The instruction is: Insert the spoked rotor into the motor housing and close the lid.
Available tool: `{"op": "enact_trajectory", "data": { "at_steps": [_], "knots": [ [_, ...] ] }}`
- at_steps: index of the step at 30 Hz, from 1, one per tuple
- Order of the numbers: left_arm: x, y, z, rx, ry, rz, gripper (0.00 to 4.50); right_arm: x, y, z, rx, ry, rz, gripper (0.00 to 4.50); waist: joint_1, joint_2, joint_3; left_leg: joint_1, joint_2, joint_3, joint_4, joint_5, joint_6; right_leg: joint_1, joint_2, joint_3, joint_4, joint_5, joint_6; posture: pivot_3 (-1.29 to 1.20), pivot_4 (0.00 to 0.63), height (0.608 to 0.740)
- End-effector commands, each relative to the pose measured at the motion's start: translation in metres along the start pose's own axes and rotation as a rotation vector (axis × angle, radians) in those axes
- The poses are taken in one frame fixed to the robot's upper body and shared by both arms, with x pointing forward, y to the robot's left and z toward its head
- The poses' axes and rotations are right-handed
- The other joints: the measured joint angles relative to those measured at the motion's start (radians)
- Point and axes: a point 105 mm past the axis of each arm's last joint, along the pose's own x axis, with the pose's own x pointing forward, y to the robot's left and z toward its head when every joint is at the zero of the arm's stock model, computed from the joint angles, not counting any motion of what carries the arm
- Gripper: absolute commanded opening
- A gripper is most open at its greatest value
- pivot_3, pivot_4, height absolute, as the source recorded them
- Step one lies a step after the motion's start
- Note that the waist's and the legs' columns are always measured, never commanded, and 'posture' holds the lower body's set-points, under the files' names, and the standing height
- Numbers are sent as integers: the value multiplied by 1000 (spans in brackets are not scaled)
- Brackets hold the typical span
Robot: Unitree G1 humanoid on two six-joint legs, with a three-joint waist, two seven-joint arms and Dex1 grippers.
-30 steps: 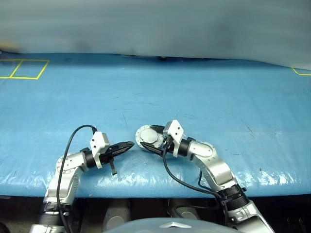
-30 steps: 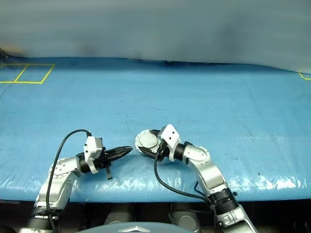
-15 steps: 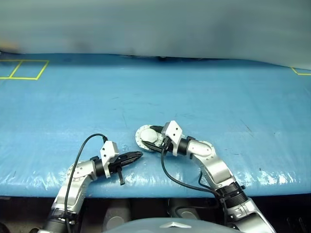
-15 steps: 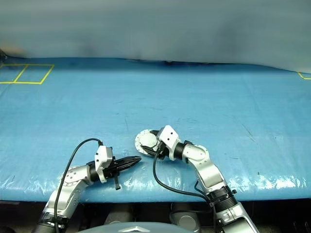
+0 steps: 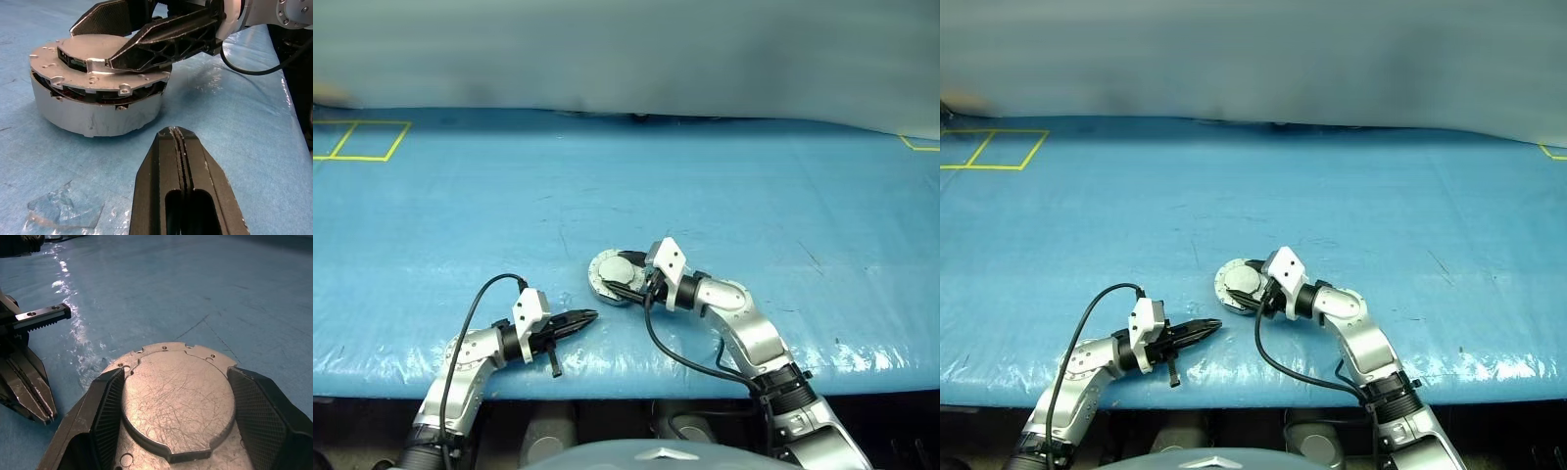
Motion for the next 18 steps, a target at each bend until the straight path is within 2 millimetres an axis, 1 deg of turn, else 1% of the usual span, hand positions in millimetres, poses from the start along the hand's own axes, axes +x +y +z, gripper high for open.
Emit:
{"op": "enact_trajectory", "data": {
  "at_steps": [1, 9, 18],
  "knots": [
    [2, -2, 2, 9, -19, -3, 0, 1, -2, 19, -58, -55, -1, 2982, 0, 0, 0, 0, 0, 0, 0, 0, 0, 0, 0, 0, 0, 0, 0, 0, 150, 740],
    [2, -2, 1, 4, -19, 0, 0, 6, -5, 5, -28, -28, -21, 2982, -2, 0, 0, 0, 0, 0, 0, 0, 0, 0, 0, 0, 0, 0, 0, 0, 150, 740],
    [1, -2, 0, 0, -17, 10, 0, 6, -5, -2, -36, 6, -24, 2982, -3, 0, 0, 1, 0, 0, 0, 0, 0, 1, 0, 0, 0, 0, 0, 0, 150, 740]
  ]
}}
